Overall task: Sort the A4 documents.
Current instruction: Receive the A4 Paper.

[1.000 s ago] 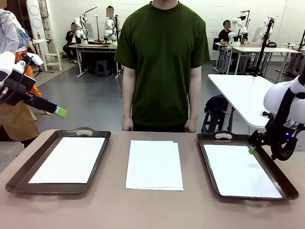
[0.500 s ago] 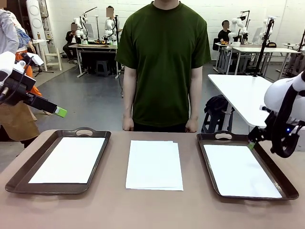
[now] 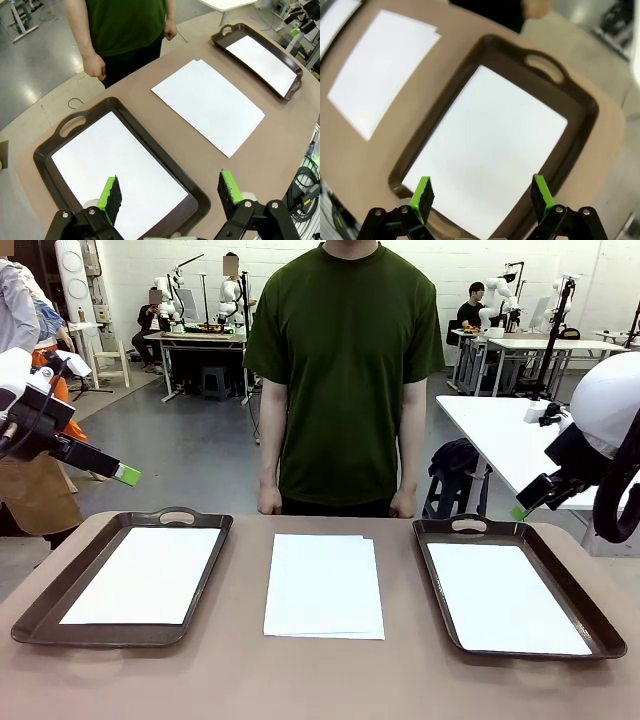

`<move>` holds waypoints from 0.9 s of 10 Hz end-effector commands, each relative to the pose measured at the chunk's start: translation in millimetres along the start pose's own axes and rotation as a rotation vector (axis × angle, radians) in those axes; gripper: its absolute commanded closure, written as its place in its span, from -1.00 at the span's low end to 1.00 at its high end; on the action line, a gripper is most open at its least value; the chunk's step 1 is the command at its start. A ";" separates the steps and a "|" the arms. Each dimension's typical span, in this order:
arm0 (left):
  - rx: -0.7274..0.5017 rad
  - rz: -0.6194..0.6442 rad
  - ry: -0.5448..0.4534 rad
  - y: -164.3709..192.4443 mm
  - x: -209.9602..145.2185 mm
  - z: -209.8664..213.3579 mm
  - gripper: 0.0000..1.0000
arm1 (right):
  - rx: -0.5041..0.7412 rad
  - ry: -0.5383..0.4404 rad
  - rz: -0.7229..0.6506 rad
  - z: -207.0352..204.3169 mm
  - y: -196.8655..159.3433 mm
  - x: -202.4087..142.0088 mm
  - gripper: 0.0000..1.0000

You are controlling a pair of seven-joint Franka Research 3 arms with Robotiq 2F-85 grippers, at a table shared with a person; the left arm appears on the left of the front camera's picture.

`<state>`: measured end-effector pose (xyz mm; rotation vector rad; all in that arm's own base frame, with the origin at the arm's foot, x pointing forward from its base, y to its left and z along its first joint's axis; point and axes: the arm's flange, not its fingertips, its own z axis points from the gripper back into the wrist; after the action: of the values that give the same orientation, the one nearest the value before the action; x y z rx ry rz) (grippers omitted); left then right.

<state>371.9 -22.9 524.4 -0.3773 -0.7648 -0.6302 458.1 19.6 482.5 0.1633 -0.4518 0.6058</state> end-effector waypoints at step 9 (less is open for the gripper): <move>-0.001 0.003 0.000 1.1 -1.0 -0.4 -1.00 | 0.490 -0.405 0.321 57.2 -17.5 -31.0 -1.00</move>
<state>371.9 -22.9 524.4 -0.3773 -0.7648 -0.6302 414.9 -16.8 521.3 0.6407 -0.7143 0.9551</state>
